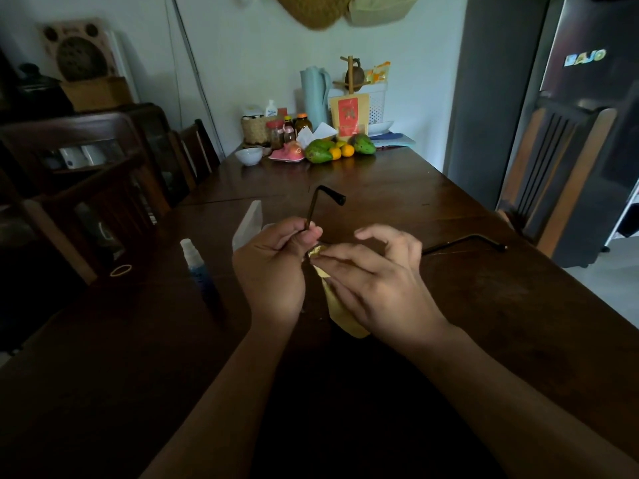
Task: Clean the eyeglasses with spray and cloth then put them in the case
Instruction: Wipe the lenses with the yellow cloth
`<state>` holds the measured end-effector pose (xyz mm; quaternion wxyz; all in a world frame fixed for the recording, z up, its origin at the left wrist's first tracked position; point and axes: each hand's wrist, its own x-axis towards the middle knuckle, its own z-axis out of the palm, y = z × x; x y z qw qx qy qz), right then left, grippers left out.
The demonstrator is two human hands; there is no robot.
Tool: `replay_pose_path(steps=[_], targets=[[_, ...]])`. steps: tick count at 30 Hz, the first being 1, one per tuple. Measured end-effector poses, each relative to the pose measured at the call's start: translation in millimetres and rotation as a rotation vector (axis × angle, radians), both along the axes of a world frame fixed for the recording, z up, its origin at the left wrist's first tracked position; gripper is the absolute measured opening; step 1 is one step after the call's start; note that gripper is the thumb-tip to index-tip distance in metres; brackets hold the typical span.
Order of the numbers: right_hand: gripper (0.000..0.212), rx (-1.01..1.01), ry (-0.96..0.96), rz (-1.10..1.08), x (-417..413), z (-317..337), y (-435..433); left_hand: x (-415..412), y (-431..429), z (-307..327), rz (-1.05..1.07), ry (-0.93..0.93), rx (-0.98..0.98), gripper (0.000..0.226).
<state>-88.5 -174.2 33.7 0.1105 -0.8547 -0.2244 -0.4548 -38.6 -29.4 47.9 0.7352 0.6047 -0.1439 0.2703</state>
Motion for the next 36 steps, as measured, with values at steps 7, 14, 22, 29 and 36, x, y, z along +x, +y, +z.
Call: replay_pose_path(steps=[7,14,22,29,36], targets=[[0.025,-0.084,-0.038,-0.212,-3.9,1.1,-5.9,-1.1,-1.3,-1.4,0.042,0.0,0.036,0.021],[0.034,-0.046,0.01,-0.166,-0.9,-0.6,8.6,-1.6,-2.6,-2.4,0.051,0.022,0.062,0.021],[0.036,-0.078,0.072,-0.286,-2.9,3.6,0.8,0.0,-1.2,-3.3,0.072,0.041,0.083,0.022],[0.036,0.025,0.071,-0.099,-0.6,1.4,5.3,-3.1,-4.7,-2.0,0.041,0.063,0.041,0.025],[0.034,-0.076,0.051,-0.287,-3.7,4.2,-1.5,-3.9,-4.6,-2.0,0.047,0.069,0.053,0.023]])
